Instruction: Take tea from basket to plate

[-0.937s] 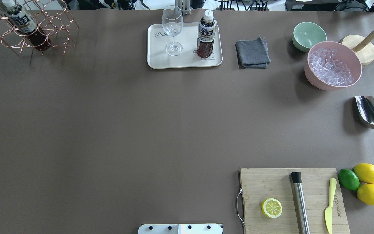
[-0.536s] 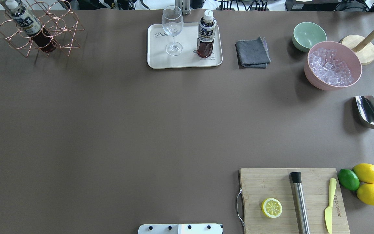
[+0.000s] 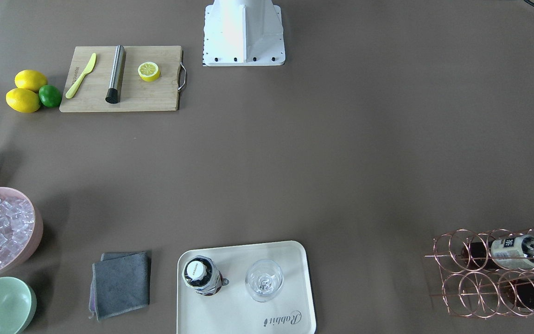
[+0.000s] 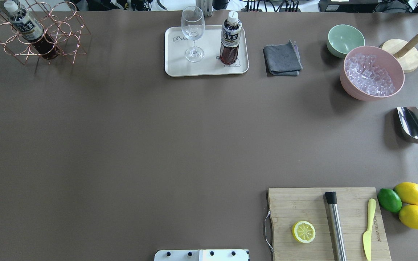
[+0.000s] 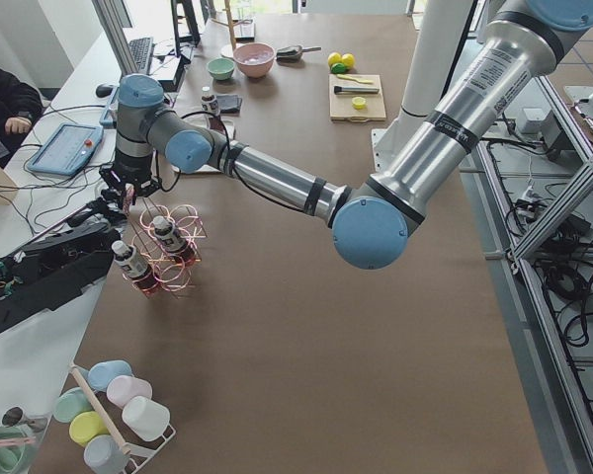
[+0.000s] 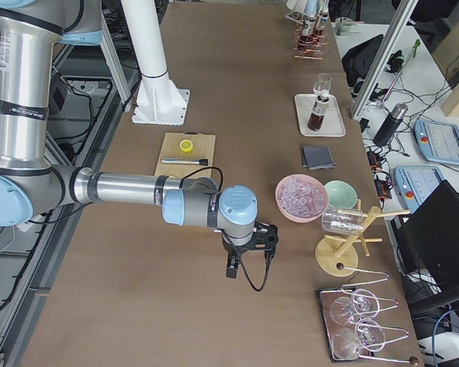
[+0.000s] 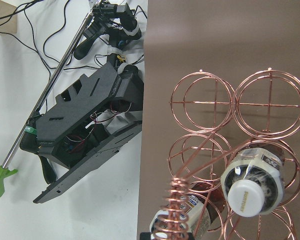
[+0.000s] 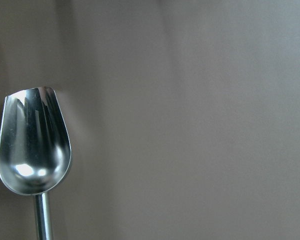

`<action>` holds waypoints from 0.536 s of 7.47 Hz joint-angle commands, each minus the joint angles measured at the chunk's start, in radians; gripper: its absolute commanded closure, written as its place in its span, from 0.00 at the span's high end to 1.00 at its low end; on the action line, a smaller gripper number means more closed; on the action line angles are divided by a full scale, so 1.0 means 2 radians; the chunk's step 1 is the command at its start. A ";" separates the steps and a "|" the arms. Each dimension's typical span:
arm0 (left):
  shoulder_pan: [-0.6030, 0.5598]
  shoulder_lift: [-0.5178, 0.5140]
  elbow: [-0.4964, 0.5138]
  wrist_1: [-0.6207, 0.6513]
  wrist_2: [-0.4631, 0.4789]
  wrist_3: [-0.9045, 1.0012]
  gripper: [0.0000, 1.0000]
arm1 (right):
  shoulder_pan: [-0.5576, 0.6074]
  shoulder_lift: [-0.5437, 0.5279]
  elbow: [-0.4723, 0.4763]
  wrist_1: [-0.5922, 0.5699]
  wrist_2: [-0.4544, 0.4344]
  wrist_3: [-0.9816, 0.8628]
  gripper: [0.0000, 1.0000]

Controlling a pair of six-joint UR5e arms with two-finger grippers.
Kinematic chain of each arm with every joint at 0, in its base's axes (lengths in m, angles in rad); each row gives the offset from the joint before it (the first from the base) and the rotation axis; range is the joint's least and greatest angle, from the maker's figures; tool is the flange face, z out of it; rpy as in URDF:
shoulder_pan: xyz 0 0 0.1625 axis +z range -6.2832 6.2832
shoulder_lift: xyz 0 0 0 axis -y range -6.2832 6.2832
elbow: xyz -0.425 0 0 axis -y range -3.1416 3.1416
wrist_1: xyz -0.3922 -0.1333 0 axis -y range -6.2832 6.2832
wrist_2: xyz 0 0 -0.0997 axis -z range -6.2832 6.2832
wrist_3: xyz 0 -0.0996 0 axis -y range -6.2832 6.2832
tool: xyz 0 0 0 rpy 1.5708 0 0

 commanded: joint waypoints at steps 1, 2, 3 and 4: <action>0.000 0.008 -0.006 -0.001 -0.017 0.000 0.19 | 0.001 -0.001 0.004 0.000 -0.009 -0.002 1.00; 0.000 0.020 -0.016 -0.001 -0.018 -0.001 0.96 | 0.026 0.001 0.008 -0.002 0.004 -0.004 1.00; 0.000 0.022 -0.016 -0.001 -0.018 -0.002 0.98 | 0.039 -0.004 0.007 -0.002 0.022 -0.004 1.00; 0.000 0.025 -0.017 -0.002 -0.018 -0.002 0.98 | 0.039 -0.014 0.010 -0.004 0.030 -0.004 1.00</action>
